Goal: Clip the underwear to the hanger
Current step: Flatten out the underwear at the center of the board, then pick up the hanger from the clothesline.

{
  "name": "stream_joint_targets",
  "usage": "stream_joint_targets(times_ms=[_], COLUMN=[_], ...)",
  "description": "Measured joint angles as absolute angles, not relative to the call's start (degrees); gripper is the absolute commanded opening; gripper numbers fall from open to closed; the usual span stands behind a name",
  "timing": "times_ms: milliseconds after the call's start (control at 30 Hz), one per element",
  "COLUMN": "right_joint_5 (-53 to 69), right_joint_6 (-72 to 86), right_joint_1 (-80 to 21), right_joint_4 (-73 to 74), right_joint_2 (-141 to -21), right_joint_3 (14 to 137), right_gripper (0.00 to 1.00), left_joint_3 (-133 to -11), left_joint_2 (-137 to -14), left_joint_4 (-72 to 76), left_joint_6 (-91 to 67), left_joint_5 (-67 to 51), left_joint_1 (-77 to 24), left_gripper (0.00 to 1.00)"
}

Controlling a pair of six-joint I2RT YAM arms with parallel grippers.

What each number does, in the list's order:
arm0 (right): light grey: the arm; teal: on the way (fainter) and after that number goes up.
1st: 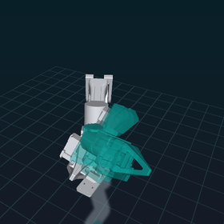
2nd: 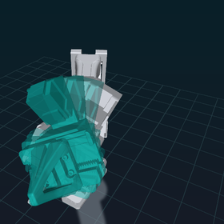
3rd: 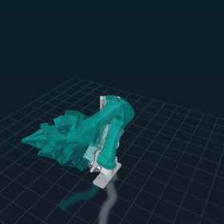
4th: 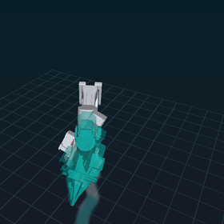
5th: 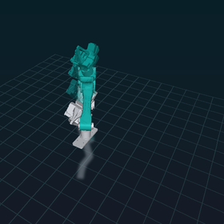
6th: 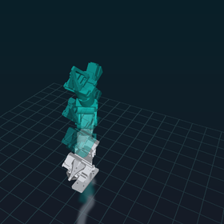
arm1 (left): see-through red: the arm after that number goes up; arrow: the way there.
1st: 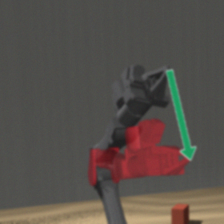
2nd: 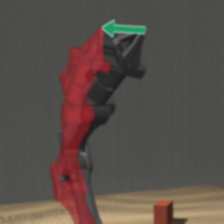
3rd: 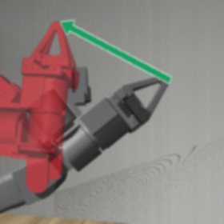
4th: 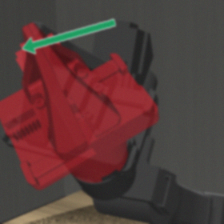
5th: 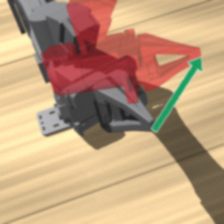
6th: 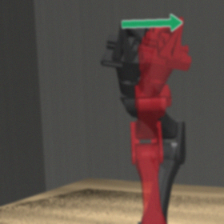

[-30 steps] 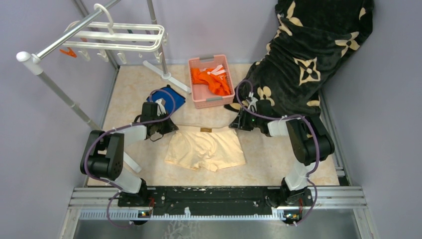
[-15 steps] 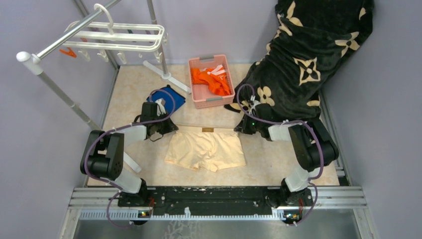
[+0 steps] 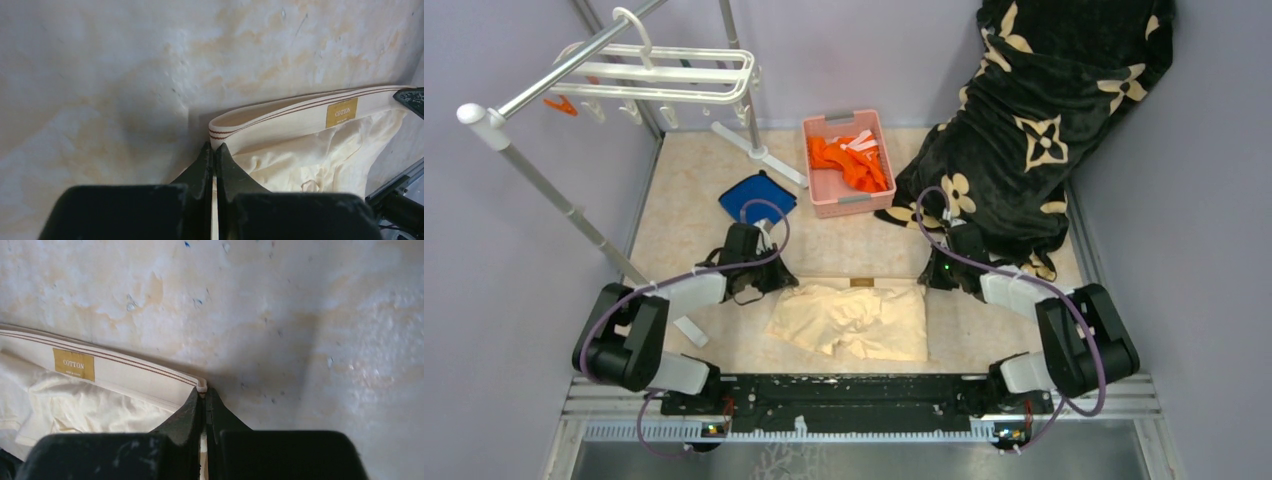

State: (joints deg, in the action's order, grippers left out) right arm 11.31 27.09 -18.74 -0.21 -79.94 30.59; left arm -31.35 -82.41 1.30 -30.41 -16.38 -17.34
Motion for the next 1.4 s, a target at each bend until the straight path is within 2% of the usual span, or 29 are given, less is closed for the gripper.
stream_joint_targets(times_ms=[167, 333, 533, 567, 633, 767, 867, 933, 1133, 1267, 1400], right_joint_5=[9.54, 8.71, 8.23, 7.88, 7.25, 6.42, 5.30, 4.21, 1.02, 0.49, 1.63], right_joint_6=[27.03, 27.29, 27.20, 27.07, 26.94, 26.44, 25.69, 25.08, 22.46, 21.80, 23.83], right_joint_1=[-18.74, -18.74, -18.85, -18.90, -18.96, -18.96, -18.94, -18.94, -18.94, -18.94, -18.94], right_joint_4=[6.61, 8.01, 5.04, 4.62, 3.62, 1.98, 1.67, 2.44, 6.24, 7.57, 7.44], right_joint_2=[-73.67, -71.09, -75.37, -76.75, -79.13, -81.38, -81.10, -80.03, -69.12, -59.83, -55.83], right_joint_3=[28.34, 26.57, 29.04, 30.11, 31.88, 33.61, 33.87, 33.87, 33.87, 35.48, 41.17], right_gripper=[0.00, 0.00, 0.00, 0.01, 0.09, 0.32, 0.41, 0.43, 0.51, 0.51, 0.48], left_joint_3=[-27.62, -24.40, -30.20, -31.40, -33.61, -34.76, -34.59, -33.95, -33.01, -34.35, -35.24], left_joint_2=[-76.84, -71.99, -78.00, -79.46, -82.11, -83.94, -82.87, -81.08, -68.03, -55.99, -45.93], left_joint_4=[-1.19, -2.17, -2.00, -1.74, -0.93, 0.86, 1.41, 0.58, -7.64, -10.92, -12.58], left_joint_6=[-36.67, -40.38, -37.47, -36.86, -35.66, -34.15, -32.86, -32.10, -29.95, -29.43, -29.52], left_joint_5=[-11.97, -8.47, -3.22, -2.61, -1.83, -1.58, -0.84, 0.05, 3.09, 5.45, 8.08], left_joint_1=[-25.26, -27.03, -26.44, -26.11, -25.32, -24.47, -24.14, -23.92, -23.62, -23.62, -23.55], left_gripper=[0.00, 0.00, 0.01, 0.03, 0.09, 0.43, 0.57, 0.61, 0.63, 0.66, 0.67])
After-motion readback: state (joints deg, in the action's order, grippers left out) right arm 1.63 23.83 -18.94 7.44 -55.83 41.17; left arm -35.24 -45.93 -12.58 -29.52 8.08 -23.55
